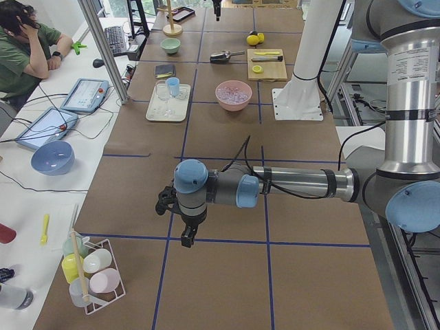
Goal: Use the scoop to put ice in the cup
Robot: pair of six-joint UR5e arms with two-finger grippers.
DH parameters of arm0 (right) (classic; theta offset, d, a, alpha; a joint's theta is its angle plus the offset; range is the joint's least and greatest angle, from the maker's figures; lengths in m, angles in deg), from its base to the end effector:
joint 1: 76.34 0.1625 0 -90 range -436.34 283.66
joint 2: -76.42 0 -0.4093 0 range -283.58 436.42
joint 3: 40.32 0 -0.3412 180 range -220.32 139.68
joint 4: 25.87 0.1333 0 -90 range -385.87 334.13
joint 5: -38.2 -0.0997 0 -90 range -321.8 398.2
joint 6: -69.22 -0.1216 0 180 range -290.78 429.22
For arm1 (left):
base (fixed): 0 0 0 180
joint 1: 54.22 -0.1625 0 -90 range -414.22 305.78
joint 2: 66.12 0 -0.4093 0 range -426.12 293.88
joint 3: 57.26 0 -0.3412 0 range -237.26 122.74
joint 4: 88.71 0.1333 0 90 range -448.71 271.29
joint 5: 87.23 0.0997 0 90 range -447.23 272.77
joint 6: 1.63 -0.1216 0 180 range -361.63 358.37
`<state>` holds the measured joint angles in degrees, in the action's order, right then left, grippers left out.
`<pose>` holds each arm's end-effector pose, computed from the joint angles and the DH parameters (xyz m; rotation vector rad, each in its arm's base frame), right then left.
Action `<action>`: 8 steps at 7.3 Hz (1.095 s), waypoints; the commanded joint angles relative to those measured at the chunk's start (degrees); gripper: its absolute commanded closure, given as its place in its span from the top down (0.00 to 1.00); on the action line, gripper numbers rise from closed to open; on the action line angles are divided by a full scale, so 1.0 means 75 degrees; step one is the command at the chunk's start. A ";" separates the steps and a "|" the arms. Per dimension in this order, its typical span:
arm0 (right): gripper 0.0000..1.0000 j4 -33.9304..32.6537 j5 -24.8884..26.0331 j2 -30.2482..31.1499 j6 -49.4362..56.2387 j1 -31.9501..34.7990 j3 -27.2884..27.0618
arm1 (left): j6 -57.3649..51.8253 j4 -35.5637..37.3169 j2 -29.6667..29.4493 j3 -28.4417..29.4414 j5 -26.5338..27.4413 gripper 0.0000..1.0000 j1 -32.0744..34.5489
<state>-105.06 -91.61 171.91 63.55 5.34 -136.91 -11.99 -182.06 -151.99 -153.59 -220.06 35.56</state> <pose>-0.0057 -0.4224 0.6342 0.1137 -0.7117 -0.1164 -0.0490 -0.4195 0.6368 0.1583 0.7373 0.2120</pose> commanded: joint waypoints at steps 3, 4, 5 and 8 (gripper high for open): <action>1.00 -0.1093 -0.0411 0.0334 0.0206 0.0829 -0.0709 | 0.0010 0.0024 0.0117 -0.0011 -0.0711 1.00 0.0053; 1.00 -0.1240 -0.0213 0.0554 0.0194 0.0804 -0.0888 | 0.0010 0.0024 0.0117 -0.0023 -0.0711 1.00 0.0065; 1.00 -0.1230 -0.0188 0.0568 0.0101 0.0793 -0.0890 | 0.0010 0.0013 0.0117 -0.0081 -0.0699 1.00 0.0076; 1.00 -0.1218 -0.0199 0.0533 0.0065 0.0711 -0.0820 | 0.0010 0.0024 0.0106 -0.0082 -0.0617 1.00 0.0100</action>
<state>-114.17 -93.07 175.99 64.16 10.95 -143.12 -11.89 -181.92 -151.13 -154.17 -224.84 36.26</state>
